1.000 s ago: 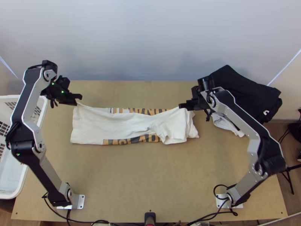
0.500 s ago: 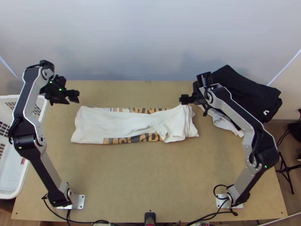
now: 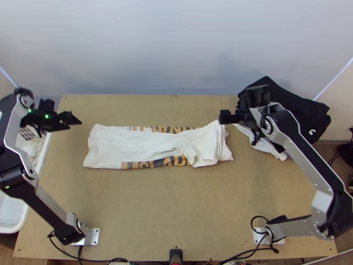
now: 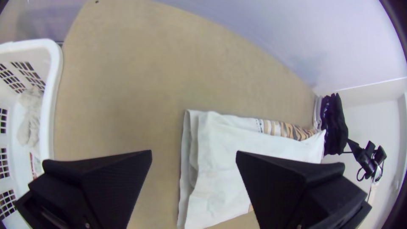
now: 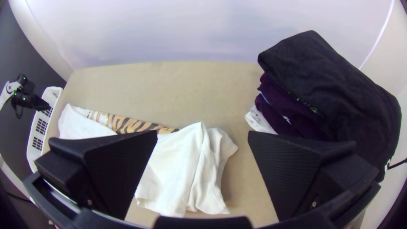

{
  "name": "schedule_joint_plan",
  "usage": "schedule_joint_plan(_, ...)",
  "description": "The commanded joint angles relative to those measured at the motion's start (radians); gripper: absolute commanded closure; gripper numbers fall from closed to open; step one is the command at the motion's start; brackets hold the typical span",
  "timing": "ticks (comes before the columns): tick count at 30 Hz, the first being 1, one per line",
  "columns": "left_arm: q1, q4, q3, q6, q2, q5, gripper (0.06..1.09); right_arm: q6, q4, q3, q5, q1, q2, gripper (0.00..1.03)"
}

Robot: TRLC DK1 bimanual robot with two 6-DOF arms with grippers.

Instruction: Fold the t-shirt

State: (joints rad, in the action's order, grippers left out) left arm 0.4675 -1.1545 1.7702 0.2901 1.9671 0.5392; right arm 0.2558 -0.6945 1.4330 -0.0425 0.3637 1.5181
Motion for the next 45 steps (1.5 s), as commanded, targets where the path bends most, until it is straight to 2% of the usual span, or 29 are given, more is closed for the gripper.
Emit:
schedule_joint_plan(1, 0.043, 0.133, -0.261, 0.095, -0.043, 0.105, 0.12, 0.026, -0.059, -0.011, -0.003, 0.011, -0.085, 0.03)
schedule_joint_plan(6, 0.017, 0.210, -0.364, 0.112, -0.043, 0.107, 0.12, 0.026, -0.086, 0.009, 0.000, 0.009, -0.104, 0.03)
schedule_joint_plan(12, 0.003, 0.228, -0.445, 0.149, -0.037, 0.133, 0.12, 0.037, -0.106, 0.033, 0.000, 0.006, -0.108, 0.03)
schedule_joint_plan(18, -0.030, 0.259, -0.489, 0.139, -0.036, 0.143, 0.12, 0.054, -0.123, 0.072, 0.000, 0.006, -0.111, 0.03)
schedule_joint_plan(28, -0.273, 0.437, -0.535, -0.097, -0.034, 0.163, 0.13, 0.066, -0.209, 0.142, 0.000, 0.000, -0.165, 0.03)
schedule_joint_plan(29, -0.296, 0.467, -0.535, -0.134, -0.034, 0.163, 0.20, 0.066, -0.214, 0.142, -0.002, -0.005, -0.173, 0.03)
schedule_joint_plan(30, -0.311, 0.490, -0.535, -0.160, -0.039, 0.163, 0.36, 0.066, -0.218, 0.141, 0.000, -0.008, -0.182, 0.03)
schedule_joint_plan(31, -0.319, 0.523, -0.534, -0.192, -0.042, 0.162, 0.66, 0.065, -0.224, 0.139, -0.002, -0.012, -0.191, 0.03)
schedule_joint_plan(32, -0.322, 0.576, -0.532, -0.246, -0.040, 0.143, 1.06, 0.065, -0.231, 0.136, -0.002, -0.020, -0.202, 0.03)
schedule_joint_plan(36, -0.263, 0.558, -0.517, -0.253, -0.057, 0.123, 1.05, 0.057, -0.252, 0.119, -0.002, -0.062, -0.246, 0.03)
schedule_joint_plan(40, -0.107, 0.487, -0.491, -0.151, -0.082, 0.085, 1.05, 0.039, -0.269, 0.095, 0.000, -0.097, -0.286, 0.03)
schedule_joint_plan(45, 0.145, 0.277, -0.298, 0.032, -0.033, 0.050, 1.05, 0.031, -0.272, 0.056, 0.001, -0.114, -0.322, 0.03)
